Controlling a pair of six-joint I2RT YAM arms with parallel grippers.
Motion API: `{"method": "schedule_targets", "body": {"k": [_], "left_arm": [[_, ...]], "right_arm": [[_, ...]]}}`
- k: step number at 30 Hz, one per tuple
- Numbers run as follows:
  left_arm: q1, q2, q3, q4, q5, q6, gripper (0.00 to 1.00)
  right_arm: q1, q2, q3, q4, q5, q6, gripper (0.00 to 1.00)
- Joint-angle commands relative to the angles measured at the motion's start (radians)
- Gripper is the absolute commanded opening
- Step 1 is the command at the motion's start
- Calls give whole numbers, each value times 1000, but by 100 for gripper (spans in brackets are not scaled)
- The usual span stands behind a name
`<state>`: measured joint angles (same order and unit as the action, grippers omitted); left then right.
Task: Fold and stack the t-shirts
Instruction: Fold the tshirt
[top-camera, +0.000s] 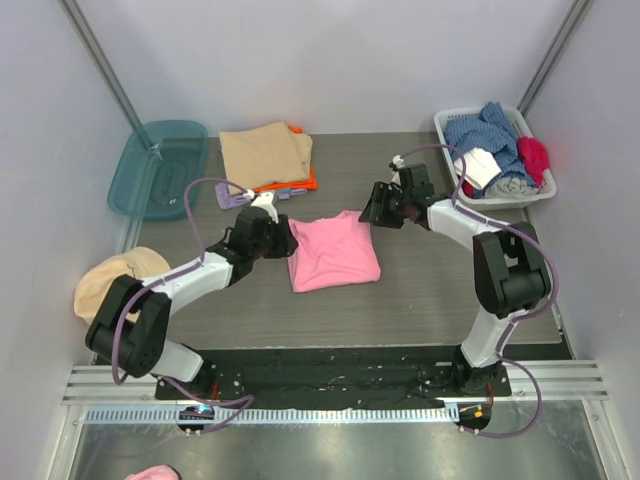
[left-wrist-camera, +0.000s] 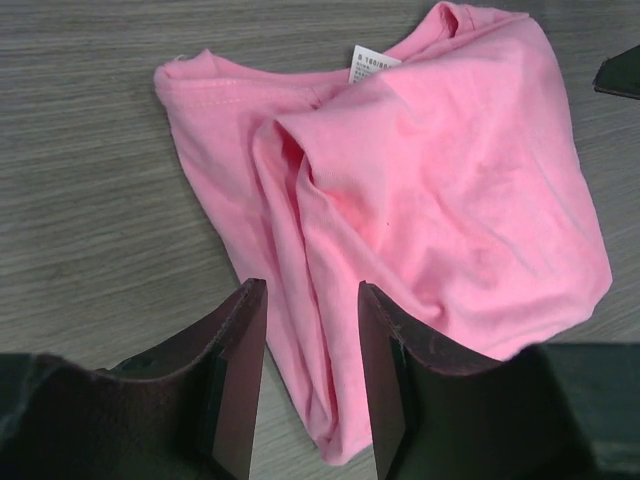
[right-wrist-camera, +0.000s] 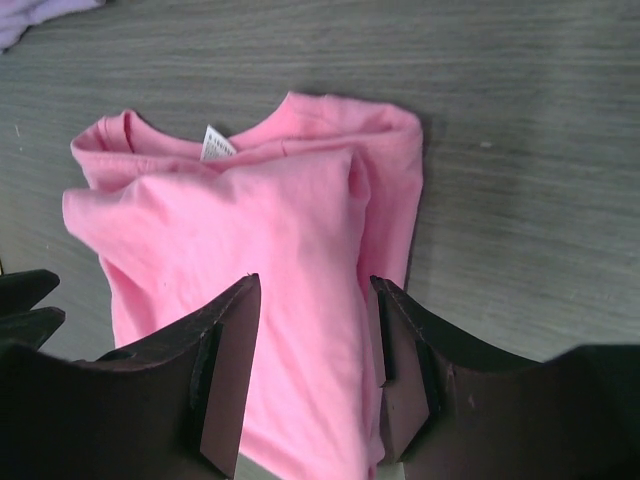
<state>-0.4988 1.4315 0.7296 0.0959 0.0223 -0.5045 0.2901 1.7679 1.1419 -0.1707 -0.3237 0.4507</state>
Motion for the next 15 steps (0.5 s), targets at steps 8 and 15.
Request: {"method": "schedule_targets", "body": {"k": [8,15], "left_arm": [[14,89,94,123,62,15,44],[16,150,105,160,68,17,43]], "right_arm": [[-22,68,93,68,-11,2,54],[-28,96,81,89,-26,8,52]]}}
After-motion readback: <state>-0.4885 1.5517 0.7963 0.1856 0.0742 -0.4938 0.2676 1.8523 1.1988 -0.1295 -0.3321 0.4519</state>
